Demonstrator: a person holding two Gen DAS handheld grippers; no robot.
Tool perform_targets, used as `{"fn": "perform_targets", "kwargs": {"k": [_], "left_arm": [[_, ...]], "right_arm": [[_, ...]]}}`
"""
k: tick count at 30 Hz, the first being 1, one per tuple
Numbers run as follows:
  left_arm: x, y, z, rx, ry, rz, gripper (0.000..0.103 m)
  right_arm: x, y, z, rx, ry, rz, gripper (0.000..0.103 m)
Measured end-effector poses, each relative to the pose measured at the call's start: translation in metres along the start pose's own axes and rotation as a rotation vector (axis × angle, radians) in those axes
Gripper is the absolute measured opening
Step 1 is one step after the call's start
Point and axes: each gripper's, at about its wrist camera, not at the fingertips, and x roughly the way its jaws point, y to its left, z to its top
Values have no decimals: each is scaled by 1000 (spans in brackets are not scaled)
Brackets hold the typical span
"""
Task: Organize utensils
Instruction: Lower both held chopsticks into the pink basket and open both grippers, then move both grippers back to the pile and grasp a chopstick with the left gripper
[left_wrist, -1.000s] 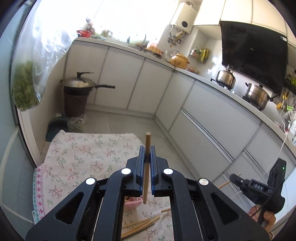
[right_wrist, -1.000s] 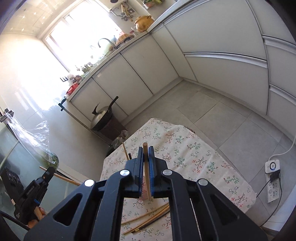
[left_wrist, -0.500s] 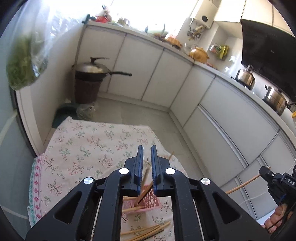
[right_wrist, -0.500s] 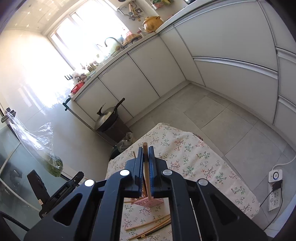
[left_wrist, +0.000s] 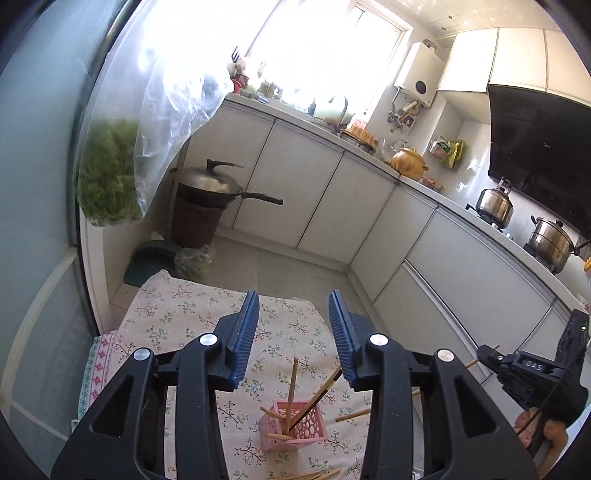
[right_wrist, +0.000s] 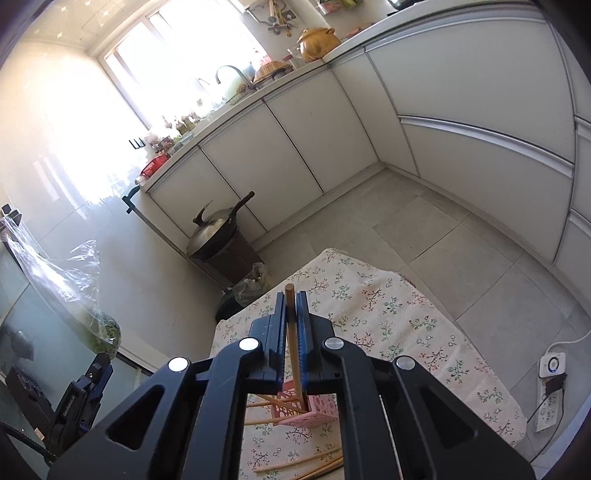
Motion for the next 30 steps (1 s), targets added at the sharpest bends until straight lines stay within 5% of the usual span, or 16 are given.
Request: {"fn": "perform_targets", "kwargs": {"k": [10,15,21,30], "left_arm": [[1,-6,-1,20,28,-39,38],[-8,-16,-1,39,18,-57,38],[-21,-46,-9,135,-11,-40,48],[-38,-83,-36,280,-75,41,78]], "right_arm": [[43,18,-7,8,58,21,9],[9,35,0,-56,-19,26,22],[-32,54,-15,-194,-127,-52,37],[-72,60,-48,-347,-237,-179,60]]}}
